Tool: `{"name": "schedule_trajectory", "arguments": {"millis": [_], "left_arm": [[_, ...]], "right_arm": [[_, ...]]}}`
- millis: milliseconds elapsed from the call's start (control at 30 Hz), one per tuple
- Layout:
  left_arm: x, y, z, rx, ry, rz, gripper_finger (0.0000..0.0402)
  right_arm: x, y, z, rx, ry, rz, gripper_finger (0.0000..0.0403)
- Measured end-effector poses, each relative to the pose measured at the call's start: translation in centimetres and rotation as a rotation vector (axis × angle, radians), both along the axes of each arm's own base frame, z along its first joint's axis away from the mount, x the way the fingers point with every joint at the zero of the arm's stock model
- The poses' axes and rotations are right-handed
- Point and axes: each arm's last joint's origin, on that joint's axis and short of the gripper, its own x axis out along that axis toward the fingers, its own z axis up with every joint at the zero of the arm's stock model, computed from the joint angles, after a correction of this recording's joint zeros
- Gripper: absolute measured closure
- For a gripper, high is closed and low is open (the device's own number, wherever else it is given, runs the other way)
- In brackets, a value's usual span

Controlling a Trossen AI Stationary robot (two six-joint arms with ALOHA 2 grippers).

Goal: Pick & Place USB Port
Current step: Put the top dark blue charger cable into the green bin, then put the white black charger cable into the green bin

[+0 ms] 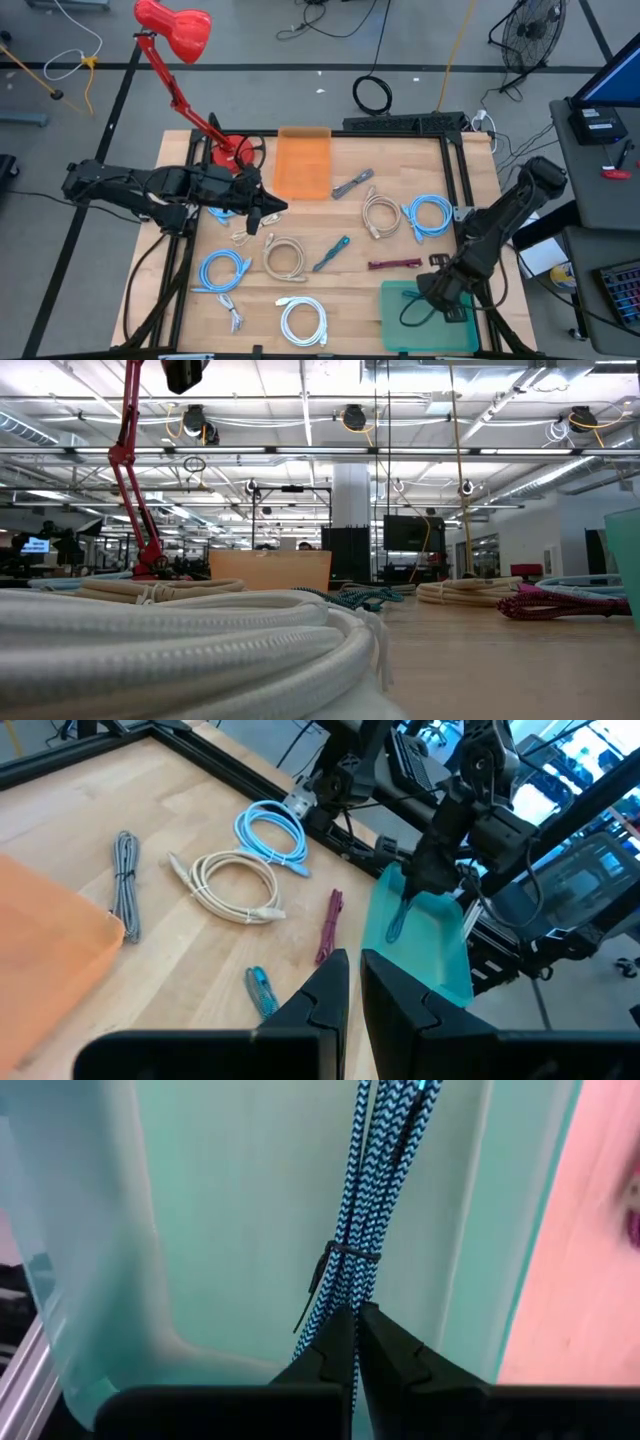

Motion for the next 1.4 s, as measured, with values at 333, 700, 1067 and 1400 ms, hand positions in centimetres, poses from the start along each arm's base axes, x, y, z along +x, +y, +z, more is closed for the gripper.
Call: {"name": "schedule_trajectory", "arguments": {"millis": [333,700,1067,1400], "left_arm": [[0.0,0.0,0.0,0.000,0.000,0.001,0.0369],[0.0,0.0,0.0,0.005,-0.001,0.003,0.0369],[0.2,0.0,0.6,0.015,-0.068,0.014,0.0369],[0.3,0.0,0.9,0.011,-0.101,0.014,0.0369]], "right_arm": [[1.1,-0.7,-0.4,-0.034,-0.013,-0.035,0.0386],[1.6,-1.2,-0.3,-0.023,-0.002,-0.106,0.0309],[3.5,-5.0,3.1,0.113,-0.203,-0.346,0.0294],[5.4,-10.0,7.3,-0.004,-0.748,-0.661,0.0298]]}}
